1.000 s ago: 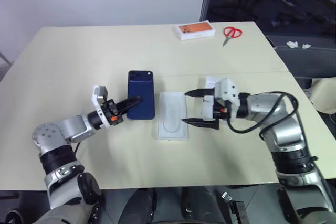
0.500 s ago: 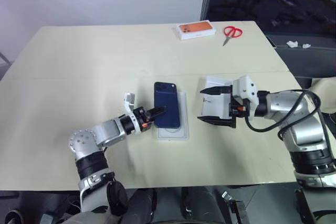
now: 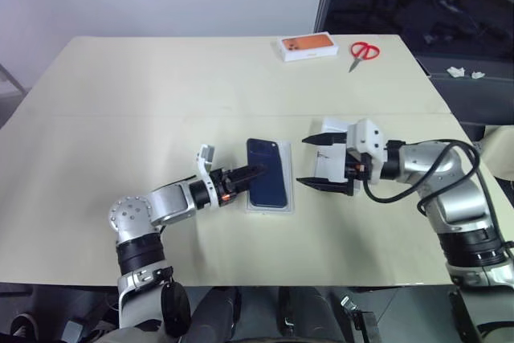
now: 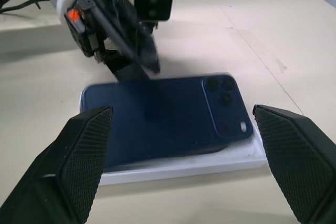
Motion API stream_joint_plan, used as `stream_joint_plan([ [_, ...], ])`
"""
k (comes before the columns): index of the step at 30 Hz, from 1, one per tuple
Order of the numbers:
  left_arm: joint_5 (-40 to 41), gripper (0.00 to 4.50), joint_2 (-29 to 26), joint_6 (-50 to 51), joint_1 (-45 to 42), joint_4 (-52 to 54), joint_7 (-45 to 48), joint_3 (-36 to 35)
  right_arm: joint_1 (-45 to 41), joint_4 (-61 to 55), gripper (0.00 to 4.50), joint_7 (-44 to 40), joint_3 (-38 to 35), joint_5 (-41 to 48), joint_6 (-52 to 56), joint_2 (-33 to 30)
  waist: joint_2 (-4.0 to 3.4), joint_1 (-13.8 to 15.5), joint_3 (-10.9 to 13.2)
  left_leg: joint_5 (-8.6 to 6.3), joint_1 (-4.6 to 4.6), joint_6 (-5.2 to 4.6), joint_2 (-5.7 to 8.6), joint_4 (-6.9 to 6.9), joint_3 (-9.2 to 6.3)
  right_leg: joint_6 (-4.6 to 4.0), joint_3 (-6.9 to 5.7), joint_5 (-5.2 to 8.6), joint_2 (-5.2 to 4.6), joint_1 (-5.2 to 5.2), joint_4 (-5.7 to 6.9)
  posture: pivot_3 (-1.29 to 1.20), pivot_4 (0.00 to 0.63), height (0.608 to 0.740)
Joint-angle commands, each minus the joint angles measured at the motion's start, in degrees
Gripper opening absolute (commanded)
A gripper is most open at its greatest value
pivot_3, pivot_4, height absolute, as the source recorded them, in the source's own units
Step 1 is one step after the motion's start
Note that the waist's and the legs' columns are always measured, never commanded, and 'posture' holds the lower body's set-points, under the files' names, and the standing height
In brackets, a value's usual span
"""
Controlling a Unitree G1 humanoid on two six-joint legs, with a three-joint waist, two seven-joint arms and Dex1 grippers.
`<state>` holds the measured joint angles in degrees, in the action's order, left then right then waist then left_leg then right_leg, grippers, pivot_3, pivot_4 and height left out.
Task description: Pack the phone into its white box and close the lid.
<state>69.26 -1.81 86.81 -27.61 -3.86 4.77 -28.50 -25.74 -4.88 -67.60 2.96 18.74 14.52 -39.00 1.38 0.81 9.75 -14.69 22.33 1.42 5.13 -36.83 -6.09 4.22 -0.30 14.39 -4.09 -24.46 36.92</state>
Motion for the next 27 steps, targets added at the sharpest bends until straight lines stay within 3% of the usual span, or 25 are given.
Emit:
stream_joint_plan([
  [1,0.5,3.72,-1.7,0.3,-0.5,1.4,2.0,2.8,-1.5,-0.3,4.5,0.9,-0.2,-0.1,-1.3,0.4,0.0,0.0,0.0,-0.01,0.01,-0.01,0.0,-0.03,0.0,0.0,0.0,0.0,0.0,0.0,0.01,0.0,0.15,0.74],
  [17,7.0,3.72,-9.4,1.6,-2.8,3.7,3.3,3.1,-2.0,1.1,4.5,2.0,1.3,-0.9,-2.9,1.1,-0.01,-0.1,0.0,-0.05,0.04,-0.09,0.0,-0.13,-0.01,0.0,0.0,0.0,0.0,0.0,0.03,0.0,0.15,0.74],
  [27,4.2,3.72,-20.8,-2.0,-3.0,4.2,9.6,4.4,-2.6,1.7,4.5,1.7,1.8,-0.2,-0.6,1.5,-0.04,-0.2,0.0,-0.07,0.05,-0.12,0.0,-0.16,0.0,0.0,0.0,0.0,0.0,-0.02,0.06,0.0,0.15,0.74],
])
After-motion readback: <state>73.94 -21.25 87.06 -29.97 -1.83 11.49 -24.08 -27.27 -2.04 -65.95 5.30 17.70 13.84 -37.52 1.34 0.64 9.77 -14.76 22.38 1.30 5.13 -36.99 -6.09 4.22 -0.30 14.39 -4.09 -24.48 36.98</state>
